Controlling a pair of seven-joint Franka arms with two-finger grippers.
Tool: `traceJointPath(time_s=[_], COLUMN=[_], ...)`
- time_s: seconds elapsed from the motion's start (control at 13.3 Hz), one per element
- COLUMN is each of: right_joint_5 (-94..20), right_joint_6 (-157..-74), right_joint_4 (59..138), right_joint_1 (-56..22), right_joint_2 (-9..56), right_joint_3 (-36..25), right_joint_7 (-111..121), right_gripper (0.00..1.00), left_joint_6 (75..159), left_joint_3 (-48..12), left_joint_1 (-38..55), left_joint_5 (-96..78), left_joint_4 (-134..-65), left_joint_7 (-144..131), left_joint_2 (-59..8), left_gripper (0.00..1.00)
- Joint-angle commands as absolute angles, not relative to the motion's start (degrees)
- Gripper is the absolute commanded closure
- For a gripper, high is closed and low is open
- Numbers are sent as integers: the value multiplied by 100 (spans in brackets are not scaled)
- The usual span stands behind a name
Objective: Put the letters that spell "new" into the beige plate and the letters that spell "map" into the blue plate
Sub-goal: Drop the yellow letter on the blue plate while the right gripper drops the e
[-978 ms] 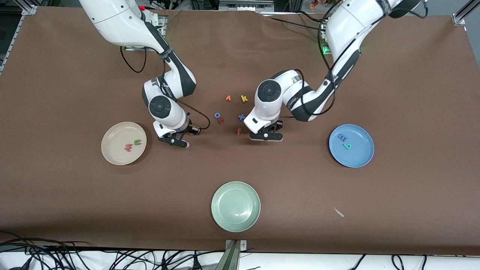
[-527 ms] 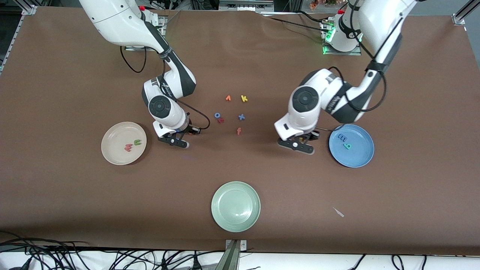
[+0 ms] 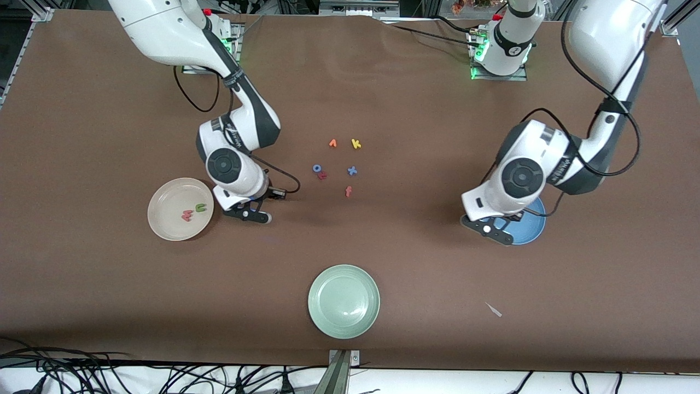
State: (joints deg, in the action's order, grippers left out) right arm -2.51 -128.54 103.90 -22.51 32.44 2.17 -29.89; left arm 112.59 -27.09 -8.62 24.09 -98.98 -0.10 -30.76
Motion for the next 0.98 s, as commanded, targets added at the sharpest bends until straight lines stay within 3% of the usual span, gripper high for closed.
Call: traceJointPath(time_s=[0.0,0.23,0.3,0.38,0.45,0.53,0.75,0.83,0.9], right_joint_5=[-202,-193,-193,-193,-185,-185,-132,-141,-167], right_joint_6=[-12324,-12069,-12050,-12050,-12050,-12050,-12102,-12103,-12085], right_joint_4=[10406,10406,10406,10415,10415,10406,10406,10406,10398], right_joint_1=[-2215,-2215,-2215,-2215,-2206,-2197,-2162,-2162,-2162], right_joint_2=[3015,2883,2883,2909,2944,2953,3059,3059,3050], right_joint_3=[-113,-587,-754,-886,-1027,-1124,-1256,-1266,-1266], right_joint_7=[-1963,-997,-663,-468,-388,-308,-123,-140,-149], right_gripper=[76,76,76,76,76,76,70,28,0], left_joint_6=[11259,11276,11302,11311,11312,11312,11259,11241,11233], left_joint_3=[-2733,-2742,-2742,-2742,-2742,-2742,-2786,-2804,-2899], left_joint_1=[-940,-1230,-1248,-1257,-1239,-1239,-1178,-1169,-1178], left_joint_5=[2461,2706,2777,2795,2786,2786,2777,2716,2681], left_joint_4=[-10370,-10459,-10459,-10450,-10424,-10398,-10231,-10100,-9968], left_joint_7=[167,167,167,167,167,167,176,158,158], left_joint_2=[-2953,-3155,-3216,-3225,-3226,-3226,-3147,-3120,-3033], left_gripper=[78,75,66,51,14,0,0,0,0])
